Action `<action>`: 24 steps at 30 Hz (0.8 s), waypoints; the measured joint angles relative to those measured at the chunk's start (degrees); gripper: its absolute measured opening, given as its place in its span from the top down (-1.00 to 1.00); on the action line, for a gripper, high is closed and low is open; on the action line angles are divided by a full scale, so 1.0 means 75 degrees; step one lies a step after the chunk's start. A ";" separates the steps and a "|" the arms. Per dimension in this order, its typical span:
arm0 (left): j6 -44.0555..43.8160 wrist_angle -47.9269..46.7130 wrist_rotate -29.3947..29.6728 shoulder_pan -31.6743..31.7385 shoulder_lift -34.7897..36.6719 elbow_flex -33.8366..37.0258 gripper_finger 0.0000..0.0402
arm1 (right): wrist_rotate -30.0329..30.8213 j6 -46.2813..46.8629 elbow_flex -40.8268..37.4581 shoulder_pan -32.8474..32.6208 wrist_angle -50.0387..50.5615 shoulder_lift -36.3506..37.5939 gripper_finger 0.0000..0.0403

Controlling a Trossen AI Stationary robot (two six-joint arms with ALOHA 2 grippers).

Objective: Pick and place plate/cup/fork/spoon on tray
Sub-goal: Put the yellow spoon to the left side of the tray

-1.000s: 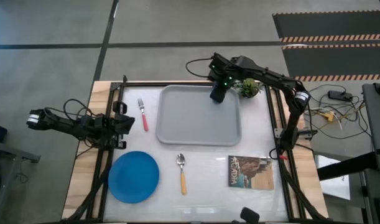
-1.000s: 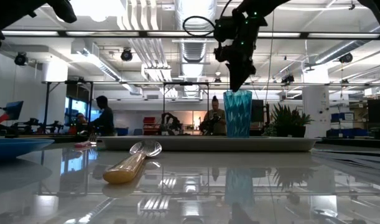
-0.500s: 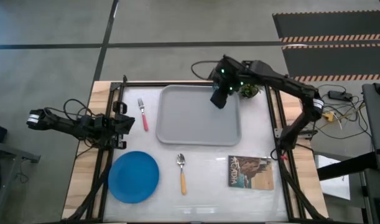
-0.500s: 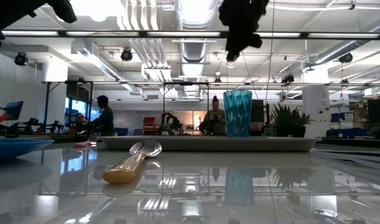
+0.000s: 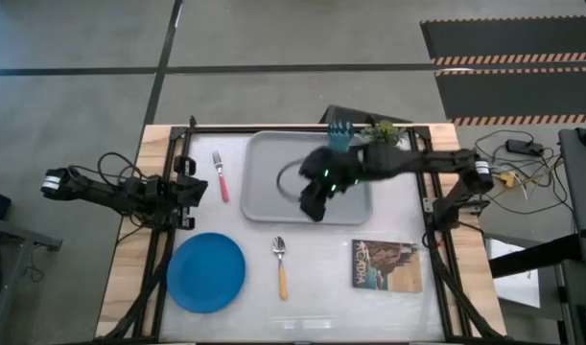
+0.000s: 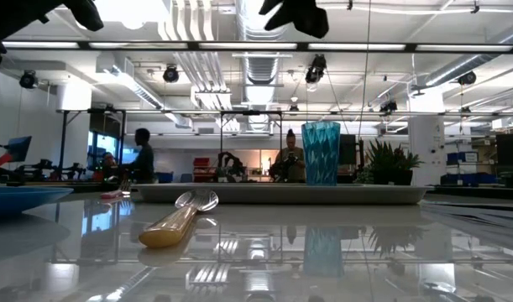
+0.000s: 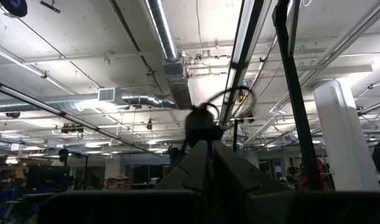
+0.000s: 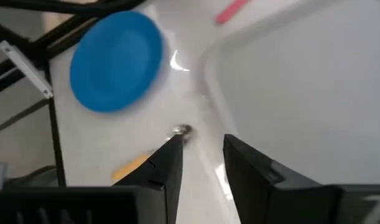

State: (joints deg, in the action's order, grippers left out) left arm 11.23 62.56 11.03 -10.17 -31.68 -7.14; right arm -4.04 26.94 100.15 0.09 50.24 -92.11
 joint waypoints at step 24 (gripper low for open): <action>0.0167 0.0032 0.0023 0.0006 0.0280 -0.0033 0.98 | 0.1678 0.0725 -0.0007 -0.2304 -0.2323 -0.3321 0.54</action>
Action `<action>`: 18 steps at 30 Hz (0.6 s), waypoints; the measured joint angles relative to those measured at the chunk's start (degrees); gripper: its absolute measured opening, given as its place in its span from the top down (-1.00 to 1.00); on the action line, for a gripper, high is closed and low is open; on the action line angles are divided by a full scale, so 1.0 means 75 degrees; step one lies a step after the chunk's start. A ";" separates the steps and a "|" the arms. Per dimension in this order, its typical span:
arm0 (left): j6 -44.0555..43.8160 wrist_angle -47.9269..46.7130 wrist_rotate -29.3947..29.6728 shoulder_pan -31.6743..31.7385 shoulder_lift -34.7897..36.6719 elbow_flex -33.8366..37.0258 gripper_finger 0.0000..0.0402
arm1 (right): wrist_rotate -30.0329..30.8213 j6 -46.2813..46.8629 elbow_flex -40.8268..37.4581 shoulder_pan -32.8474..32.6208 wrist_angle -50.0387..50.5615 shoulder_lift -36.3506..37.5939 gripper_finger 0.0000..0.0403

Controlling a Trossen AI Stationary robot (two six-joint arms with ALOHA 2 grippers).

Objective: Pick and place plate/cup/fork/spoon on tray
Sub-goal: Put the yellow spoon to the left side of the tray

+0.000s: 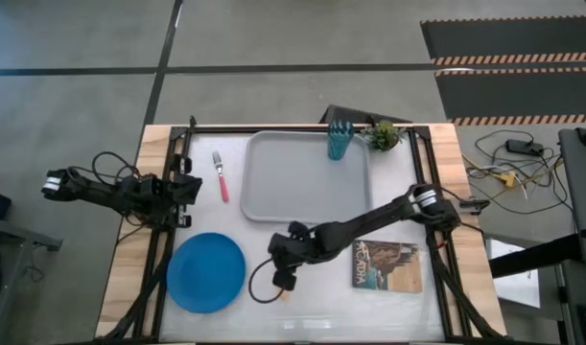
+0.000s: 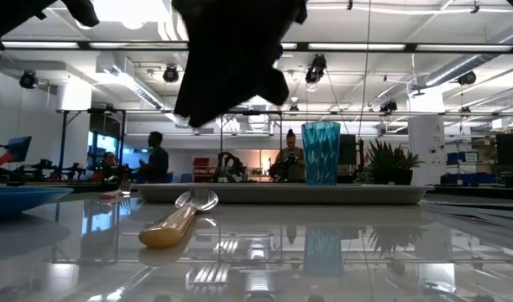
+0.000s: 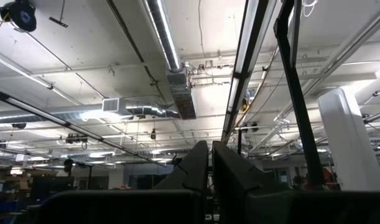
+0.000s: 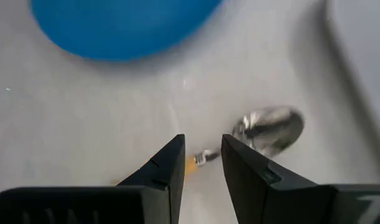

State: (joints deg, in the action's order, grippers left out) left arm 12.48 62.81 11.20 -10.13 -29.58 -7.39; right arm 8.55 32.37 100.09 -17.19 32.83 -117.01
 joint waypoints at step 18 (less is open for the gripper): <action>-0.0016 -0.0026 -0.0005 0.0000 0.0000 0.0033 0.98 | 0.1199 0.2721 -0.0001 -0.0224 0.0059 -0.0453 -0.05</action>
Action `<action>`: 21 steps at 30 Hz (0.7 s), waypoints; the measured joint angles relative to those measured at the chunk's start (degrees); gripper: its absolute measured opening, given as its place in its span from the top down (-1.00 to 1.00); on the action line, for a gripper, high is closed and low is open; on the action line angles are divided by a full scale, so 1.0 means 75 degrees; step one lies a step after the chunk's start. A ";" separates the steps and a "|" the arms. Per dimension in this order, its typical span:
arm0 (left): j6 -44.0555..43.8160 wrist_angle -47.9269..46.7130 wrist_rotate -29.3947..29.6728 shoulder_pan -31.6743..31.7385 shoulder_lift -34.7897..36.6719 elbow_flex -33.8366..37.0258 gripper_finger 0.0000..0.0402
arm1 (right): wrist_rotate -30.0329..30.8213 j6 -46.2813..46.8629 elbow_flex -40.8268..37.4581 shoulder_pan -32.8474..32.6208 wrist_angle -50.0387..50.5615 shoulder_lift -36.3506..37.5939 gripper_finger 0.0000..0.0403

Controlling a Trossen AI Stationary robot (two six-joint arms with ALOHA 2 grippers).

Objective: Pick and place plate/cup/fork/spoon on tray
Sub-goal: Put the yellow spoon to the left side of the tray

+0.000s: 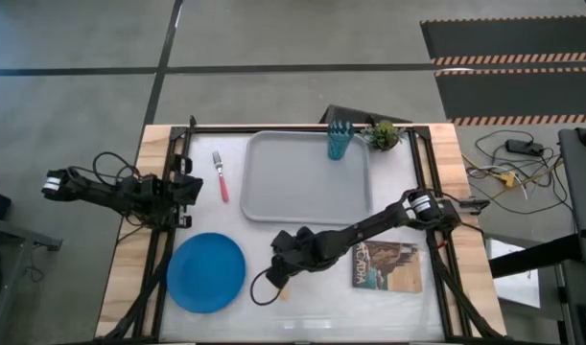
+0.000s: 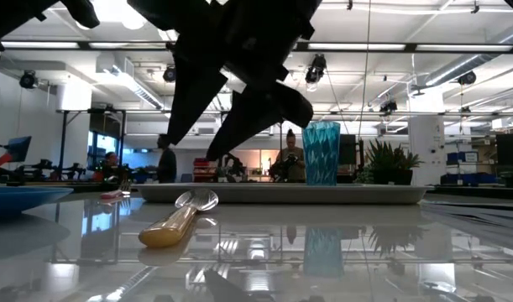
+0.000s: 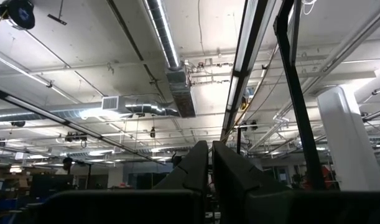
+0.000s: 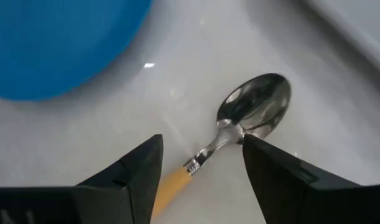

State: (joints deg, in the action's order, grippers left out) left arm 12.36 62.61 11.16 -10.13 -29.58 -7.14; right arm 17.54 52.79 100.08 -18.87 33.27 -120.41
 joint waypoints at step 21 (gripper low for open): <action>0.0003 -0.0009 0.0000 -0.0006 0.0013 0.0000 0.98 | 0.0193 -0.0081 0.0016 -0.0184 0.0757 -0.0710 -0.04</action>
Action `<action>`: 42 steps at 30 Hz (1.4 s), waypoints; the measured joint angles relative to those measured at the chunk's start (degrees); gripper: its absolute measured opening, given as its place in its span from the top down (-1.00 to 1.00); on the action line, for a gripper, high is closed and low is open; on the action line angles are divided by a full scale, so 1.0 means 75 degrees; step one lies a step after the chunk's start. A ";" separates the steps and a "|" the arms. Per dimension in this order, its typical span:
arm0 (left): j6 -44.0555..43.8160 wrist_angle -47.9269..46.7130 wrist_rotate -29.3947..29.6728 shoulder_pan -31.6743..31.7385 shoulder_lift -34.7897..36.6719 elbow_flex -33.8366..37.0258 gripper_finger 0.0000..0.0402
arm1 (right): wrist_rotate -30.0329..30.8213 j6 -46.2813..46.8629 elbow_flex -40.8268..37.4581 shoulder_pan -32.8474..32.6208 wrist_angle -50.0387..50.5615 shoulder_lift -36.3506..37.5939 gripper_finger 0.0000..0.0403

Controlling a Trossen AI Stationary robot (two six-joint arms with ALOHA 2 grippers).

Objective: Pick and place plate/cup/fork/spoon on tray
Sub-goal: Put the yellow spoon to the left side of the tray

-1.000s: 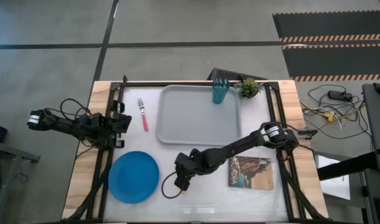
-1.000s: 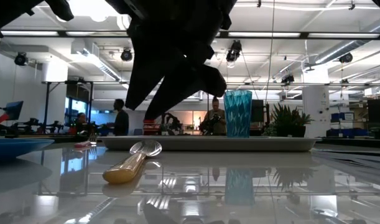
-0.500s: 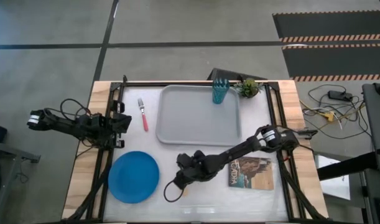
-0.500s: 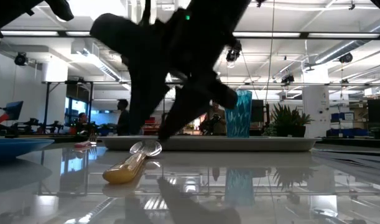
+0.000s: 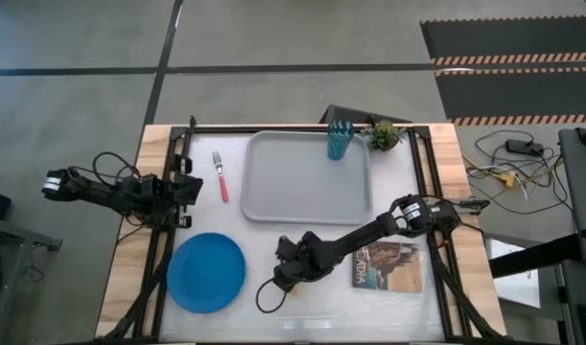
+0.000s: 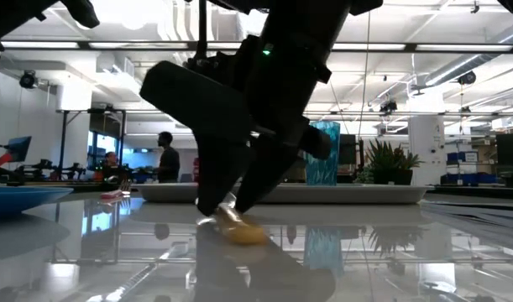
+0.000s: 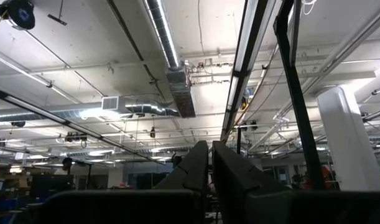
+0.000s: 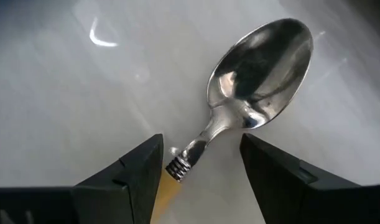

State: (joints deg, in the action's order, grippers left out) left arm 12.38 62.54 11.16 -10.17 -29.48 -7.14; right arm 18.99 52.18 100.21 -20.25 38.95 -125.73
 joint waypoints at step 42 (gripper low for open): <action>0.0003 0.0005 -0.0003 0.0006 0.0002 0.0000 0.98 | -0.0988 -0.0708 -0.0027 0.0906 0.0419 0.1485 0.97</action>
State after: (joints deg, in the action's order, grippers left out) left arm 12.40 62.58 11.14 -10.13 -29.46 -7.14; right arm 11.57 46.87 100.01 -13.45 42.09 -114.59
